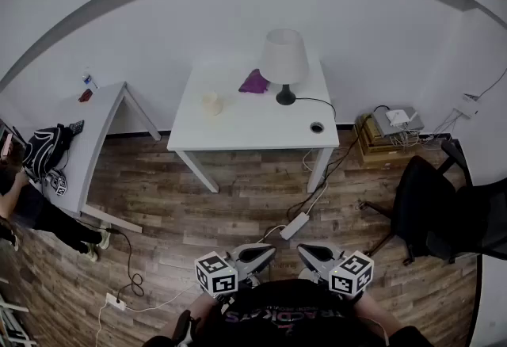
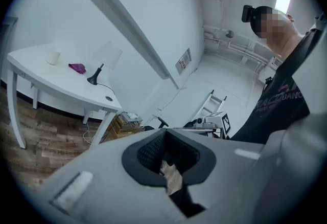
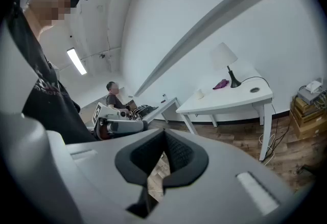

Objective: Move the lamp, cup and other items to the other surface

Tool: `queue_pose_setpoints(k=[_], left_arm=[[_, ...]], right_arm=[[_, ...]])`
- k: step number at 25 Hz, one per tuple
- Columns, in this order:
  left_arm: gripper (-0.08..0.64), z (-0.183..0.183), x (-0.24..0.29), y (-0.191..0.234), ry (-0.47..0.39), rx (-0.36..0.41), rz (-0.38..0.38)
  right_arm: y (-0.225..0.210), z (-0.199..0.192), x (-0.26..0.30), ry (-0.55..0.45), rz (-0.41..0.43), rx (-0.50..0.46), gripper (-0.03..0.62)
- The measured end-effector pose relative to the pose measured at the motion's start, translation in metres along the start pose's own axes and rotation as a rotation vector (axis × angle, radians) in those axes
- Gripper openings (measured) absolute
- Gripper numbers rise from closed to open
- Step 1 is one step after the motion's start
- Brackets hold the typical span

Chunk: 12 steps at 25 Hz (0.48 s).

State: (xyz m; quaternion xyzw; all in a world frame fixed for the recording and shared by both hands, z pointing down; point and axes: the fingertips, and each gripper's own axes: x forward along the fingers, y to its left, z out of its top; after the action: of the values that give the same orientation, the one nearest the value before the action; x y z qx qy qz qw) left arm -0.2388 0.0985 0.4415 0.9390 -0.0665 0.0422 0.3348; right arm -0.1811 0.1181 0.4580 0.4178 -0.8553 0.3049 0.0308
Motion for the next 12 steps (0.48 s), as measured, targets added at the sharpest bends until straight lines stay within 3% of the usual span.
queue_pose_setpoints(k=[12], left_arm=[[-0.002,-0.0026,0.0009,-0.0033,0.0,-0.003,-0.004]], right_arm=[[0.001,-0.0022,-0.0048,-0.007,-0.003,0.001,0.005]])
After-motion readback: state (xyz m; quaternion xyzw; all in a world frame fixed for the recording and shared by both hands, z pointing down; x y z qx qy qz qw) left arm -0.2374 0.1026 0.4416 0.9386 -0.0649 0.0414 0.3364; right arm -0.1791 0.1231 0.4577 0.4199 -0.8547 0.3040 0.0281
